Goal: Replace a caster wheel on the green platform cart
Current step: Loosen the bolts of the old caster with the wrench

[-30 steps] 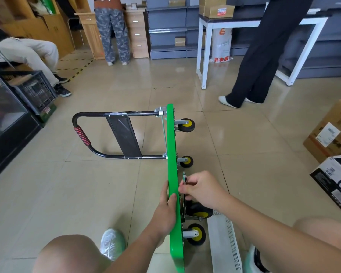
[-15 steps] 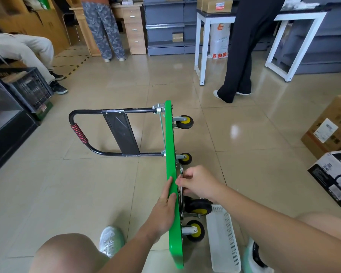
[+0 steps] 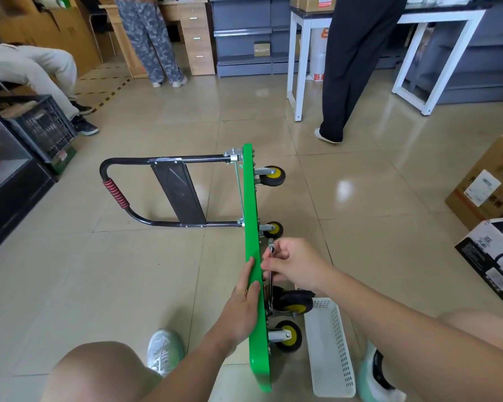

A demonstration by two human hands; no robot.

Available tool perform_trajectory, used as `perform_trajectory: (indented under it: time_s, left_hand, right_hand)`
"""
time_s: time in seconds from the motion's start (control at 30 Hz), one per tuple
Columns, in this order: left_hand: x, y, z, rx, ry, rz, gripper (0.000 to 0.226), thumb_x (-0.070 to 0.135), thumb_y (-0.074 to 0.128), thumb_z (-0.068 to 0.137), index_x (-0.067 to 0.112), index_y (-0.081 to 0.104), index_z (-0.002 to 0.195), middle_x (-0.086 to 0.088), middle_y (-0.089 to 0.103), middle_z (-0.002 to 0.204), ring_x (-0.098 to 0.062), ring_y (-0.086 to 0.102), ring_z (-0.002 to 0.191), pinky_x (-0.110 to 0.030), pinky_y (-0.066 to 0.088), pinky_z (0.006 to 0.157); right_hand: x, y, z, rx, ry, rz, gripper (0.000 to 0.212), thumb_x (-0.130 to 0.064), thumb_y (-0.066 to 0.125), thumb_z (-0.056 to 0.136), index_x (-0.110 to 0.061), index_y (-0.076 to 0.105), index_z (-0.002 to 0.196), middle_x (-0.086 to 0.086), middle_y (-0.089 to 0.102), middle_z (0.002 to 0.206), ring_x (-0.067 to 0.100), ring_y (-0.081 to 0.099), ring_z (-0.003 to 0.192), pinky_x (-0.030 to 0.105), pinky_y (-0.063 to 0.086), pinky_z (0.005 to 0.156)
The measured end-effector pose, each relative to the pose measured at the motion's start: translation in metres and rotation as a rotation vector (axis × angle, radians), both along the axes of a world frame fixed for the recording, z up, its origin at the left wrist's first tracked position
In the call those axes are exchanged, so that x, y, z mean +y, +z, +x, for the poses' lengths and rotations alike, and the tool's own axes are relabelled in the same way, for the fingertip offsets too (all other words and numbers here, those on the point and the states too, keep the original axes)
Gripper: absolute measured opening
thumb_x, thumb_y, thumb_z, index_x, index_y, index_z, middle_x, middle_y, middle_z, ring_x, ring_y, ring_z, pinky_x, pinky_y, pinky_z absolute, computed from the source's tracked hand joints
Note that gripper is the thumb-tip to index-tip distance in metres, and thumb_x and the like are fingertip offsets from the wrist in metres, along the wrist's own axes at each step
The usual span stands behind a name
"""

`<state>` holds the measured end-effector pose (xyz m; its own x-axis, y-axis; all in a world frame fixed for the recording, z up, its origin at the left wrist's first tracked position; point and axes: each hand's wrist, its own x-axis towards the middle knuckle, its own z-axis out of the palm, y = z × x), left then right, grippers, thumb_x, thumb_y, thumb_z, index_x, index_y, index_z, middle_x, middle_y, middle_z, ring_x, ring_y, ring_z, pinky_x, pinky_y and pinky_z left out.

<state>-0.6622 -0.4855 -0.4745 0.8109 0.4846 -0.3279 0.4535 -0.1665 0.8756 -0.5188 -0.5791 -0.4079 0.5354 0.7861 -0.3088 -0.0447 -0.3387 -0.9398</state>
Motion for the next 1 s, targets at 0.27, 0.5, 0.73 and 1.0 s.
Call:
perform_trajectory:
  time_s: [0.27,0.5,0.73,1.0]
  left_hand:
    - [-0.001,0.002,-0.002,-0.022,0.004,-0.024,0.052,0.038,0.027,0.113,0.060,0.010,0.157,0.011,0.036,0.162,-0.013,0.049,0.134,-0.027,0.037,0.104]
    - [-0.001,0.002,-0.002,-0.042,0.007,-0.042,0.052,0.036,0.028,0.113,0.057,0.012,0.158,0.013,0.033,0.163,-0.009,0.043,0.140,-0.026,0.033,0.111]
    - [0.000,-0.001,-0.002,-0.045,-0.003,-0.045,0.052,0.038,0.028,0.113,0.057,0.011,0.159,0.012,0.035,0.162,-0.008,0.045,0.138,-0.026,0.034,0.109]
    - [0.001,-0.005,-0.001,-0.067,0.019,-0.092,0.047,0.050,0.030,0.111,0.067,0.016,0.152,0.014,0.039,0.161,-0.010,0.045,0.141,-0.036,0.034,0.121]
  right_hand:
    - [-0.010,0.006,-0.007,0.021,-0.046,0.044,0.009,-0.007,0.068,0.093,-0.014,0.063,0.091,0.008,0.075,0.086,0.025,0.074,0.093,0.042,0.060,0.089]
    - [-0.011,0.011,-0.004,0.023,-0.054,0.066,0.008,-0.007,0.068,0.093,-0.012,0.062,0.092,0.010,0.076,0.084,0.022,0.075,0.087,0.034,0.062,0.080]
    - [-0.002,0.009,-0.013,0.040,0.004,0.011,0.007,-0.009,0.068,0.093,-0.016,0.064,0.095,0.004,0.076,0.085,0.020,0.075,0.092,0.038,0.061,0.086]
    - [-0.012,0.009,-0.036,-0.139,0.036,-0.030,0.016,-0.015,0.068,0.094,-0.030,0.069,0.090,-0.008,0.075,0.086,0.004,0.071,0.082,0.026,0.059,0.077]
